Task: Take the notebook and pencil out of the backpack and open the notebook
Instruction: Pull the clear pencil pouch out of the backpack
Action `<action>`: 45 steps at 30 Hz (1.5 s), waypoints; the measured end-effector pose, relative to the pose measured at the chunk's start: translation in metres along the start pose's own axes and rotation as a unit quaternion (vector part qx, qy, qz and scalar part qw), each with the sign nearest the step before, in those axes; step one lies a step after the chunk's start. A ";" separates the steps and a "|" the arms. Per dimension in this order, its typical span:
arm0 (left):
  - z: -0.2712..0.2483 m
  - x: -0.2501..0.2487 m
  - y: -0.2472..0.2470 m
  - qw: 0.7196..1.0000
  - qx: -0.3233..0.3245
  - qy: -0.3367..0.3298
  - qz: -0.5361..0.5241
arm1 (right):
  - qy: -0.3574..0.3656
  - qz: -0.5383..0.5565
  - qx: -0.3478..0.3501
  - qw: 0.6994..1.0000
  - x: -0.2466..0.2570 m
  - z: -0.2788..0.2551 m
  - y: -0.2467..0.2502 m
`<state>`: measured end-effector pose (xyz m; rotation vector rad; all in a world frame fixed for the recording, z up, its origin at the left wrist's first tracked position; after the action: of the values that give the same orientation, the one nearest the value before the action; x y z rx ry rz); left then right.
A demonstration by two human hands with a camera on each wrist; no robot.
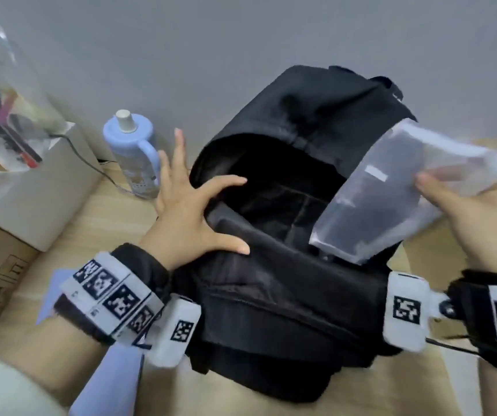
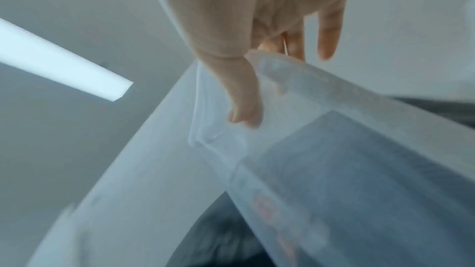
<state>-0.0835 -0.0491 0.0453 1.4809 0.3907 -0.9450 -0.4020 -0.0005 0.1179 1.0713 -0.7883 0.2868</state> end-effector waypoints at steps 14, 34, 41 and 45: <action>0.010 -0.016 -0.009 0.994 -0.085 0.034 -0.066 | -0.187 0.198 -0.031 0.962 -0.070 -0.013 -0.037; 0.029 -0.113 -0.152 0.981 -0.013 0.032 -0.193 | 0.015 0.208 -0.073 0.975 -0.052 0.013 0.084; 0.009 -0.110 -0.107 0.972 -0.032 0.028 -0.229 | 0.127 0.303 -0.058 0.943 0.025 -0.024 0.098; -0.033 -0.125 -0.043 0.934 -0.053 -0.057 -0.349 | 0.181 0.315 0.005 0.932 0.077 -0.056 0.078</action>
<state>-0.1796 0.0254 0.1062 1.1848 0.9026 -1.5327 -0.3679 0.0732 0.2111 0.7162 -0.7754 1.0060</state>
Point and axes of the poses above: each hand's wrist, its own z-axis towards the middle knuckle, its own y-axis out of the back of the hand, x = y × z, the point moved 5 cm from there along z, towards the middle knuckle, and after that the axes turned 8 degrees about -z, right-handed, at the moved point
